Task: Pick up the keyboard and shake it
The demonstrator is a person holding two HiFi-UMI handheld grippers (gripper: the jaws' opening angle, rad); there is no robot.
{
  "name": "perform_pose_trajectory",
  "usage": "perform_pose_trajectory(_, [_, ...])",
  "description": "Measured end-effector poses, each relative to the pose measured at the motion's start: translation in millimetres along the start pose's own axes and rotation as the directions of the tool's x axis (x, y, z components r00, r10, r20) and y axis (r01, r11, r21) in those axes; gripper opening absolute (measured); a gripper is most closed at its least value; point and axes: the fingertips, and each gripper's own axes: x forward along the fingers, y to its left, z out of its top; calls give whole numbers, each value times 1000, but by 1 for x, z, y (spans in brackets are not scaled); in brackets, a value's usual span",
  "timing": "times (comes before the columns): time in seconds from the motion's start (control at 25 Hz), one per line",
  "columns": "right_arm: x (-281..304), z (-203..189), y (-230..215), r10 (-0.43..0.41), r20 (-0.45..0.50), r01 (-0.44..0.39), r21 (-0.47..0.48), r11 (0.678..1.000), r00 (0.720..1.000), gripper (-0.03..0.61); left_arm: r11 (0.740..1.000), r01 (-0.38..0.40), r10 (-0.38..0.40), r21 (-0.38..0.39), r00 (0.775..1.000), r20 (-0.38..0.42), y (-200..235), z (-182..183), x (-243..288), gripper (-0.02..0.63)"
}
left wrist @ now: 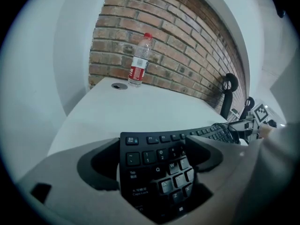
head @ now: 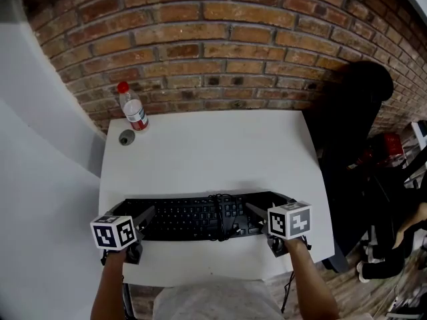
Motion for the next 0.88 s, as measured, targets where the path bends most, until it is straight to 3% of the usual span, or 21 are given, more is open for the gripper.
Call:
perform_pose_trajectory(0.16, [-4,11,-1,-13,36,14,-25,1000,999,383,1000,-7,8,-16,998,61,-1,14,-4,393])
perform_pose_trajectory(0.44, [-11,32,-4,-40,123,48,-63,997,992,383,999,-14,9,30,989,149,-9,42,-9,393])
perform_pose_trajectory(0.88, [-33,72,-1,-17,305,54,-112,992,952,332,998,13,-28,59,967,254,-19,68,-22,397])
